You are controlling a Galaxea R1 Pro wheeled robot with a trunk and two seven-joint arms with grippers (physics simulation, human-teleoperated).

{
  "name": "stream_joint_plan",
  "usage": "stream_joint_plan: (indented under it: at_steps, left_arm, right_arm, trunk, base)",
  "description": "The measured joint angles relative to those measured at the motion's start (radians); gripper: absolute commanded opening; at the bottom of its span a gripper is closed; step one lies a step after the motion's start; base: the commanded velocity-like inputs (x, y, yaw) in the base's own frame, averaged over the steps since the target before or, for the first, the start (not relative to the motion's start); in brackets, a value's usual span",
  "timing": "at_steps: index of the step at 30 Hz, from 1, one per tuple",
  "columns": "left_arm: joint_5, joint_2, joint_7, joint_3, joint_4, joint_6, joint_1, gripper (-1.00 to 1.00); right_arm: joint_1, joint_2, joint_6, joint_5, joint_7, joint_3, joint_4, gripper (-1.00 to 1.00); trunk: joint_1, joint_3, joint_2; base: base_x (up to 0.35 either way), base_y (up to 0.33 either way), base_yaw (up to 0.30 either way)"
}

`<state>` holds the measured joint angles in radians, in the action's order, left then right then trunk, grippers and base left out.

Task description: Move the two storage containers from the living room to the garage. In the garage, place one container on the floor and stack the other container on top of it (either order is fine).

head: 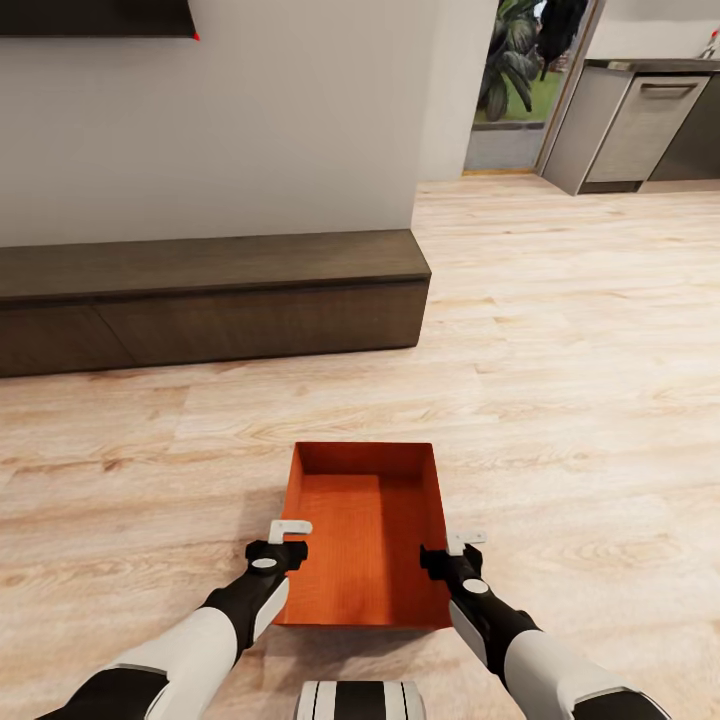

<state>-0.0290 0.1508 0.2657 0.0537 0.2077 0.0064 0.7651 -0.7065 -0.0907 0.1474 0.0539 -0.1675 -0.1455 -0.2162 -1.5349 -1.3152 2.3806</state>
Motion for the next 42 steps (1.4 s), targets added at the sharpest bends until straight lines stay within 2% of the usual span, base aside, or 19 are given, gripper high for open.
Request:
stream_joint_plan:
  at_steps: [2, 6, 27, 39, 42]
  left_arm:
    - [0.001, -0.003, 0.0, 0.0, -0.002, -0.041, 0.0, 1.0]
    - [0.001, -0.005, -0.001, 0.001, -0.005, -0.056, 0.0, 1.0]
    - [0.001, -0.002, 0.001, 0.002, -0.004, -0.064, 0.0, 1.0]
    - [0.001, -0.003, 0.0, 0.002, -0.004, -0.064, 0.0, 1.0]
    - [0.001, -0.003, 0.0, 0.002, -0.004, -0.064, 0.0, 1.0]
  right_arm:
    - [0.0, -0.001, 0.0, 0.0, 0.0, 0.0, 0.0, 1.0]
    - [0.0, -0.001, 0.001, 0.0, 0.0, 0.0, 0.0, 1.0]
    - [0.0, 0.0, 0.0, 0.0, 0.0, 0.0, 0.0, 1.0]
    - [0.0, 0.0, 0.001, 0.0, 0.0, 0.0, 0.0, 1.0]
    - [0.0, 0.0, 0.003, 0.0, 0.0, 0.0, 0.0, 1.0]
  trunk:
    - [0.0, 0.0, 0.0]
    - [0.0, 0.0, 0.0]
    - [0.0, 0.0, 0.0]
    - [-0.046, -0.038, 0.084]
    - [-0.046, -0.038, 0.084]
  base:
    - [0.0, 0.0, 0.0]
    - [0.0, 0.0, 0.0]
    - [0.0, 0.0, 0.0]
    - [0.0, 0.0, 0.0]
    - [0.0, 0.0, 0.0]
